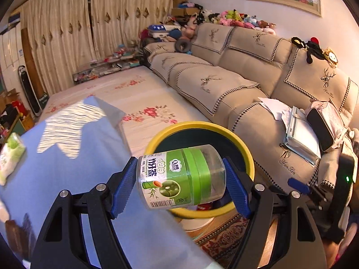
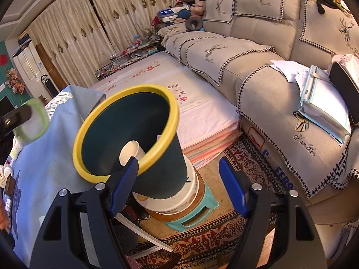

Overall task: Collect trash
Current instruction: 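Carry the green-lidded jar over the bin and open the left gripper, then reach the right gripper to the brown plastic tray and grasp its rim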

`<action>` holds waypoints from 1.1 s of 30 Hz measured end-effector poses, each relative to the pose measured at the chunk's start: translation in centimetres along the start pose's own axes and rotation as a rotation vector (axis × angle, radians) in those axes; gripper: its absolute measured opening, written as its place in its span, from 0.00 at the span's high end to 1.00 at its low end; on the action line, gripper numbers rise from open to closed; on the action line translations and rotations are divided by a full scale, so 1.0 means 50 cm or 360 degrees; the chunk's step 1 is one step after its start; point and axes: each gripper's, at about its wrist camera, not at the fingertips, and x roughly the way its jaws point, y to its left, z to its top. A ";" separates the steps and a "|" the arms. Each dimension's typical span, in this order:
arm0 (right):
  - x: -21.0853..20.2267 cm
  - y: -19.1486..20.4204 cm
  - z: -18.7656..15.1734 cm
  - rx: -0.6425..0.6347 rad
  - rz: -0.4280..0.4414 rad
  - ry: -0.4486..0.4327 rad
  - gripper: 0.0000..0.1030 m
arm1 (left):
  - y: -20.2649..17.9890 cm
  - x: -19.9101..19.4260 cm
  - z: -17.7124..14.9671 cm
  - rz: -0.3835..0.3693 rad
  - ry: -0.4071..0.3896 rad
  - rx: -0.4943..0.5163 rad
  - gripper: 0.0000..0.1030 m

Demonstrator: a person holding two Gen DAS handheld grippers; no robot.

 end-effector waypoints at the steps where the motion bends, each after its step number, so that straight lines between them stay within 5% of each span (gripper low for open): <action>1: 0.003 -0.006 0.000 0.0008 -0.0004 0.0007 0.32 | -0.003 0.022 0.008 -0.0004 0.0016 0.0001 0.28; 10: 0.016 -0.044 -0.012 0.0075 -0.0041 0.0043 0.32 | -0.049 0.193 0.051 0.0006 0.0136 0.0047 0.27; 16: 0.022 -0.042 -0.017 0.0081 -0.0052 0.0075 0.32 | -0.040 0.234 0.048 0.0025 0.0178 0.0049 0.24; 22: 0.018 -0.020 -0.021 0.0064 -0.0019 0.0080 0.32 | -0.003 0.153 0.051 0.0039 0.0066 -0.0004 0.13; 33: -0.004 0.039 -0.029 0.0005 0.0006 0.0063 0.32 | 0.075 -0.155 0.025 0.0086 -0.0268 -0.0119 0.05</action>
